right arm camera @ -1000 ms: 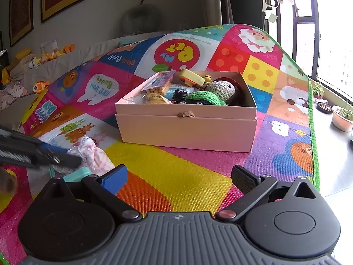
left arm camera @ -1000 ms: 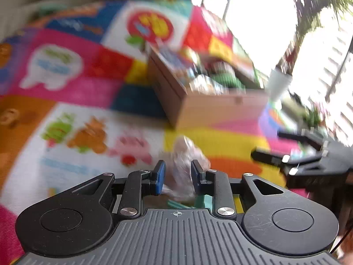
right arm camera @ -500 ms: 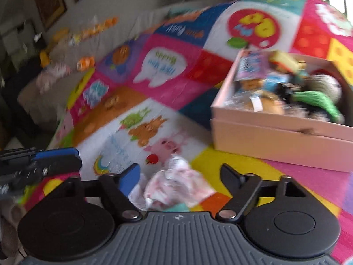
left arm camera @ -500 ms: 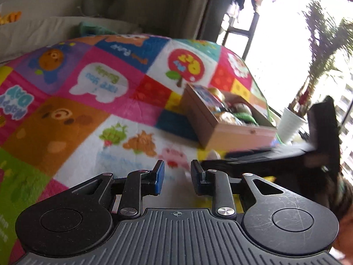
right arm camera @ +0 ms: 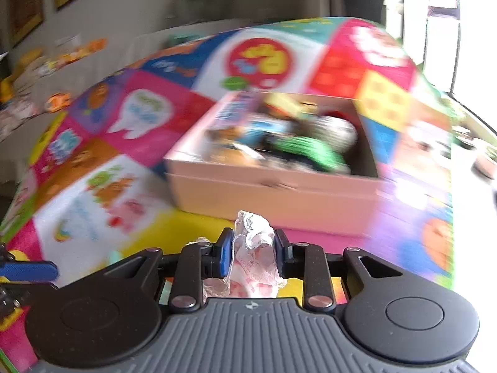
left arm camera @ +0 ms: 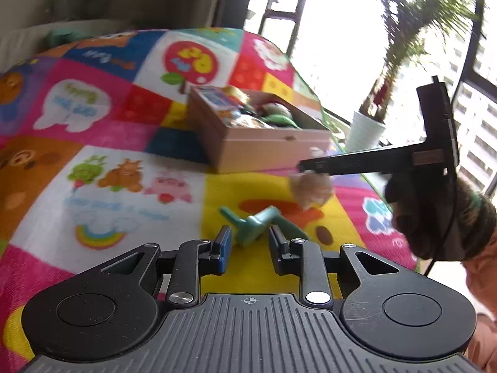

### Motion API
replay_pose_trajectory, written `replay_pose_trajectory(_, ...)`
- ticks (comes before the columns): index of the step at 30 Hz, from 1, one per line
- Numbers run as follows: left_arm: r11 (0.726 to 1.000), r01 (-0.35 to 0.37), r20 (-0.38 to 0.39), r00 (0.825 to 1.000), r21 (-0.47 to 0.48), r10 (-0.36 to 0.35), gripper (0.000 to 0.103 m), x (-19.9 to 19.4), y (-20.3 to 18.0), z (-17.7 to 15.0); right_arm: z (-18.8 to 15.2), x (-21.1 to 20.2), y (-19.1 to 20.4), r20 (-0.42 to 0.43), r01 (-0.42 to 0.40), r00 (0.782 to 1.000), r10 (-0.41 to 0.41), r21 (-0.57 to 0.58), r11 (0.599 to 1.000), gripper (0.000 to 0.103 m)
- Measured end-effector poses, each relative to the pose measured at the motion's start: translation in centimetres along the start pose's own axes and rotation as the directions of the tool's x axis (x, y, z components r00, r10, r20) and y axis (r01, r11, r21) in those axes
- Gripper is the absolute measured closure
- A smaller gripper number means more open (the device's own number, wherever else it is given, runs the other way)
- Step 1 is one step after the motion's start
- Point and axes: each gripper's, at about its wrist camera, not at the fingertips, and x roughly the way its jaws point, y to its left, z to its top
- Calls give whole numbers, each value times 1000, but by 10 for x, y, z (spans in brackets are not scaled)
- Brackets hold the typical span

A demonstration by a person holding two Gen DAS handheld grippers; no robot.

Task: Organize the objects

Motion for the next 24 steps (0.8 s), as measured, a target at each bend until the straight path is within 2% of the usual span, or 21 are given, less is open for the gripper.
replay_pose_trajectory(1,1000,-1,-6,1000,19,1,74,4,-4,0,-6,-6,-11,-1,12,1000,-12,17,1000,76)
replay_pose_trajectory(3,998,-14,-13,1000,64,15,74,11,-14,2,-19,-11,-27,-9,11,1000,-11,49,999,69)
replay_pose_trajectory(5,992,-27,-17,999,120,29,74,18,-23,7,-30,-12,-36,-8,9,1000,-8,78,997,35)
replay_pose_trajectory(7,979,-33,-25,999,201,38,74,25,-33,14,-40,-12,-39,14,20,1000,-22,95,995,26)
replay_pose_trajectory(10,937,-65,-61,994,343,92,73,41,-43,25,-47,-5,-43,14,14,1000,-16,126,992,25)
replay_pose_trajectory(14,875,-84,-145,974,477,173,70,67,-45,34,-48,-7,-45,41,-10,999,3,158,987,19)
replay_pose_trajectory(15,873,-66,-162,973,483,163,70,70,-45,36,-49,-9,-48,45,-17,999,10,167,986,19)
replay_pose_trajectory(18,880,-21,-249,956,475,157,68,84,-44,40,-50,-12,-53,60,-40,998,29,192,981,17)
replay_pose_trajectory(19,874,-20,-255,953,485,163,64,87,-46,38,-51,-12,-54,63,-44,998,32,197,979,17)
replay_pose_trajectory(22,858,-29,-282,938,512,201,61,93,-50,35,-51,-13,-55,76,-57,996,42,208,976,17)
replay_pose_trajectory(24,874,-33,-294,935,484,199,62,94,-46,36,-52,-14,-56,81,-63,996,47,210,976,17)
